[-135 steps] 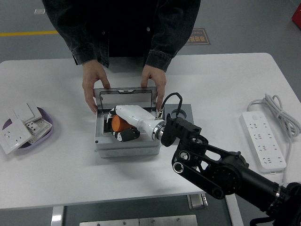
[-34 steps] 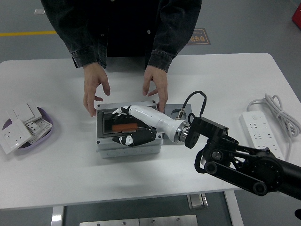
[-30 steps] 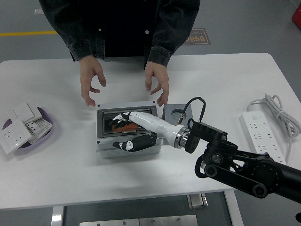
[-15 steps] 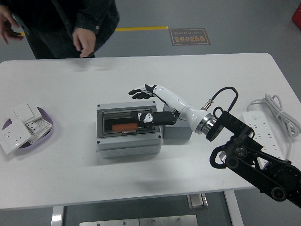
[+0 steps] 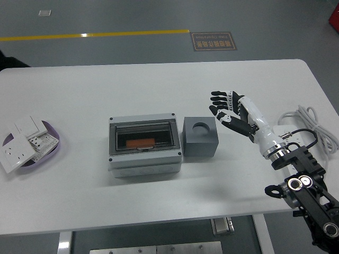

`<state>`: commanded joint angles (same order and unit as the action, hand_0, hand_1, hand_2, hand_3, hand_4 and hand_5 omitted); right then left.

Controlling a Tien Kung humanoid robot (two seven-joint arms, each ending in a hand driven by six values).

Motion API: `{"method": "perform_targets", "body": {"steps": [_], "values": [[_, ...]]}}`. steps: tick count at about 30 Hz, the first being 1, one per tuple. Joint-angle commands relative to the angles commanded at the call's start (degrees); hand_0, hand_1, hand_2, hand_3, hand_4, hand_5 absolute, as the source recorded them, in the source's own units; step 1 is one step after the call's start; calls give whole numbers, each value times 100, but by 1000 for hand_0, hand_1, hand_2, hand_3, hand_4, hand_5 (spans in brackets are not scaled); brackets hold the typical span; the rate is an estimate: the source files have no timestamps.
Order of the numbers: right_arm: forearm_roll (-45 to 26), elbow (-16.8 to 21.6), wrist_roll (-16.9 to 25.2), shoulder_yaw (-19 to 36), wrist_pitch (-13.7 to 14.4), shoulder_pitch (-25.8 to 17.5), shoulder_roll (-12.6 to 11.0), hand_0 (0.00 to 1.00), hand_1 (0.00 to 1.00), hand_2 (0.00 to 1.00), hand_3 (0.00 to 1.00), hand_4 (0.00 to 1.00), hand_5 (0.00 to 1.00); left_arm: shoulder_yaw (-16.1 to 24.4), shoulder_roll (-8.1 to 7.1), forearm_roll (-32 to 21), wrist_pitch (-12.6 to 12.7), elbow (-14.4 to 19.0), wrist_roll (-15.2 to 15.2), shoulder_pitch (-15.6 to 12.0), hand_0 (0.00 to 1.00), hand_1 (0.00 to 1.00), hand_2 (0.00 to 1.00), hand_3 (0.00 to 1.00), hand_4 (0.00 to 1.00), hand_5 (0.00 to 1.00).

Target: Pick up the cylinder from the cube,place it in the box,flap close box

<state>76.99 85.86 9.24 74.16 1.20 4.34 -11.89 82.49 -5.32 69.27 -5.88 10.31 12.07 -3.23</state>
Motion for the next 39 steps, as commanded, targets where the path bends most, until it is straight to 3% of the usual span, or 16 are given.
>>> {"method": "perform_targets", "body": {"steps": [5, 6, 11, 12, 39], "values": [[-390, -48, 130, 276, -24, -25, 51, 747, 718, 718, 726, 737, 399, -74, -36, -7, -7, 0, -31, 63, 636, 671, 661, 706, 758, 310], [-460, -51, 152, 313, -22, -44, 53, 706, 691, 701, 693, 763, 338, -97, -45, -22, -8, 0, -37, 71, 636, 671, 661, 707, 758, 310], [-677, -83, 242, 438, 37, -107, 66, 706, 691, 701, 693, 763, 338, -98, -96, 2, -14, 0, -16, 66, 636, 671, 661, 707, 758, 310], [-702, -90, 259, 459, 54, -111, 75, 674, 668, 679, 678, 784, 280, -91, -110, 13, -16, 0, -9, 60, 635, 671, 661, 707, 758, 310], [-641, -25, 311, 1023, 119, -123, 150, 669, 652, 658, 662, 786, 279, -94, -148, -341, 59, 0, -84, 93, 636, 671, 661, 708, 758, 309]]}}
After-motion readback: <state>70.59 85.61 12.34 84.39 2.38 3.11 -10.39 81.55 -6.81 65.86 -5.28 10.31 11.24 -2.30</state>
